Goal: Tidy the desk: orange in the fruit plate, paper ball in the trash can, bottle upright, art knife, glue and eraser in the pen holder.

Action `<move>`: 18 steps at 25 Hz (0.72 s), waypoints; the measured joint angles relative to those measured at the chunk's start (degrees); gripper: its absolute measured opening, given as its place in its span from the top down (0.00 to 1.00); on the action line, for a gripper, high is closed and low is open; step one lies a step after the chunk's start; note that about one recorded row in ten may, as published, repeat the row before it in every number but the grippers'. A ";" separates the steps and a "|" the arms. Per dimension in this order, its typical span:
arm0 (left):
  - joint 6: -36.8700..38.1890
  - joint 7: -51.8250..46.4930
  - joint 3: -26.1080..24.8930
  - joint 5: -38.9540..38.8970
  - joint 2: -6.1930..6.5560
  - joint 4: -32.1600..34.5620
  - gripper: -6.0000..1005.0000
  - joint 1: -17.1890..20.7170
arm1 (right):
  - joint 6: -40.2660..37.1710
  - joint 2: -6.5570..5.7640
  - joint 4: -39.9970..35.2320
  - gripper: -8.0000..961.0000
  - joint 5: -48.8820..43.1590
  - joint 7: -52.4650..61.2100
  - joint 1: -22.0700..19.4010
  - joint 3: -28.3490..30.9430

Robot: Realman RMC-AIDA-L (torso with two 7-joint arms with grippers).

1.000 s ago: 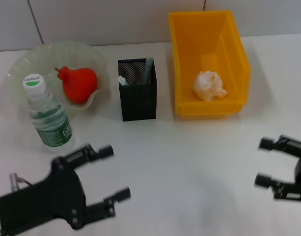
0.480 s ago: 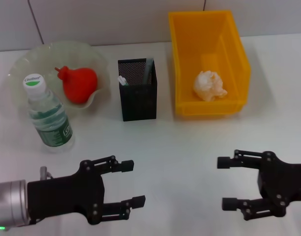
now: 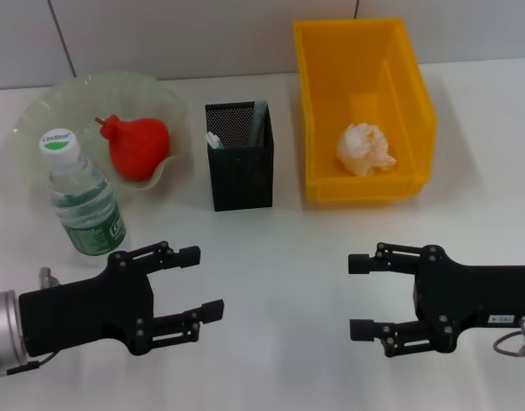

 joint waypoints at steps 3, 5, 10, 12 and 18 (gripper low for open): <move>0.11 -0.02 -0.07 0.02 0.14 -0.02 0.23 0.30 | 0.09 0.18 -0.02 0.12 0.18 -0.02 -0.12 0.32; 0.21 -0.03 -0.08 0.03 0.23 -0.03 0.23 0.50 | 0.10 0.42 -0.02 0.12 0.27 -0.06 -0.38 0.49; 0.63 0.14 0.02 0.07 0.37 -0.03 0.23 1.21 | 0.10 0.63 -0.03 0.12 0.38 -0.18 -0.66 0.66; 0.68 0.28 0.26 0.07 0.33 -0.03 0.23 1.24 | 0.11 0.67 -0.03 0.12 0.41 -0.26 -0.68 0.73; 0.83 0.38 0.03 0.07 0.00 -0.03 0.23 1.35 | 0.45 0.68 -0.03 0.12 0.53 -0.85 -0.68 1.19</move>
